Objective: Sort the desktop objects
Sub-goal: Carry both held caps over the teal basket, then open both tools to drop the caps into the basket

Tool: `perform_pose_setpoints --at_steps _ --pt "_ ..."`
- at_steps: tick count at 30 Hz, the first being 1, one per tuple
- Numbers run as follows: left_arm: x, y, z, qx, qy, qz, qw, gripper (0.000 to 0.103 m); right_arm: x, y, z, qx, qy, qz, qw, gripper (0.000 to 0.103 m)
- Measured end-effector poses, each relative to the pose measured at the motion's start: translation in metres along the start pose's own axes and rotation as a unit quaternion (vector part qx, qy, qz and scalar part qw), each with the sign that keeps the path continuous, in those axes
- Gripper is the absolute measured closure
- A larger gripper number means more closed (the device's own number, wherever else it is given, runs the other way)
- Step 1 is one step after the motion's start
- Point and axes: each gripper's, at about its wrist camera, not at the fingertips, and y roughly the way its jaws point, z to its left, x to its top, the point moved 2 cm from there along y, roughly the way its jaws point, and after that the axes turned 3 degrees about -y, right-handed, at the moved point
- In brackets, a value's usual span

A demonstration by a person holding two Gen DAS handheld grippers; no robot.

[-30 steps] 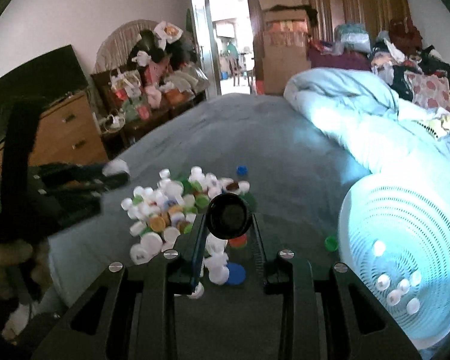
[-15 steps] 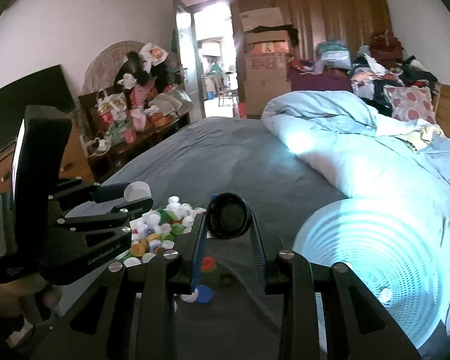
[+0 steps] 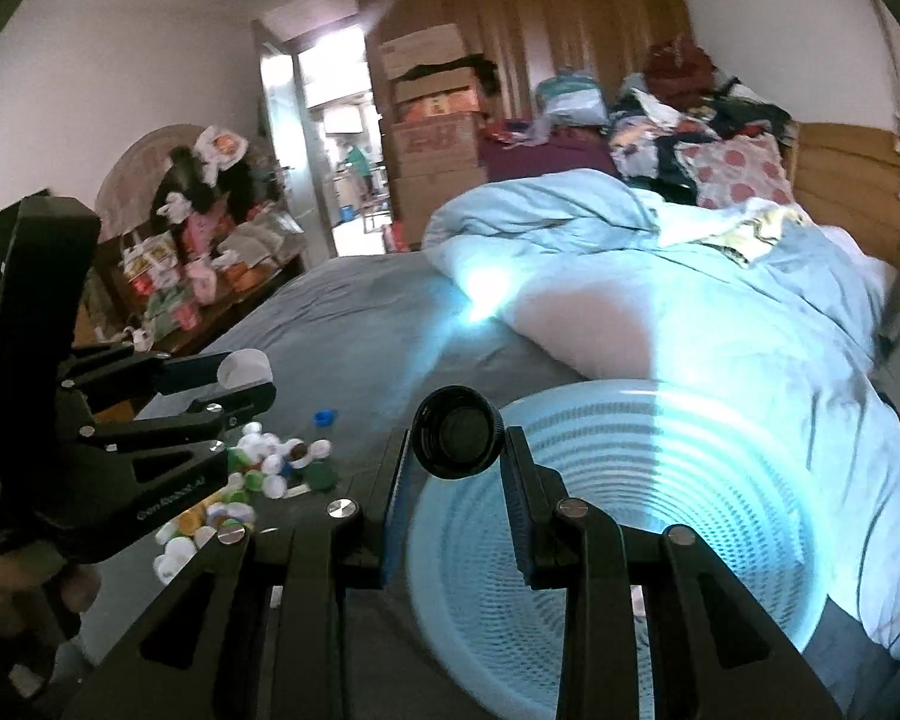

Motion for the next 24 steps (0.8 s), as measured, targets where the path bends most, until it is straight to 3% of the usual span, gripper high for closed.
perform_pose_setpoints --at_steps 10,15,16,17,18,19,20,24 --pt "0.019 0.045 -0.07 -0.039 0.045 0.035 0.9976 0.07 -0.019 0.0 -0.065 -0.033 0.052 0.014 0.998 0.077" --pt "0.017 0.064 -0.102 -0.086 0.071 0.072 0.9911 0.069 -0.031 -0.003 -0.084 -0.051 0.07 0.023 0.996 0.076" --pt "0.016 0.066 -0.109 -0.101 0.081 0.08 0.9884 0.063 -0.032 -0.003 -0.085 -0.059 0.071 0.025 0.995 0.073" --pt "0.015 0.065 -0.113 -0.097 0.086 0.076 0.9886 0.038 -0.032 -0.003 -0.088 -0.068 0.074 0.025 0.995 0.056" --pt "0.014 0.063 -0.113 -0.09 0.086 0.068 0.9899 0.029 -0.032 -0.005 -0.09 -0.074 0.078 0.018 0.994 0.04" --pt "0.015 0.058 -0.111 -0.082 0.082 0.055 0.9918 0.01 -0.032 -0.007 -0.091 -0.077 0.081 0.011 0.994 0.04" --pt "0.016 0.053 -0.107 -0.073 0.075 0.04 0.9938 0.005 -0.031 -0.01 -0.091 -0.078 0.082 0.009 0.994 0.04" --pt "0.017 0.044 -0.08 -0.069 0.048 0.034 0.9959 0.005 -0.029 -0.018 -0.084 -0.065 0.085 -0.005 0.994 0.04"
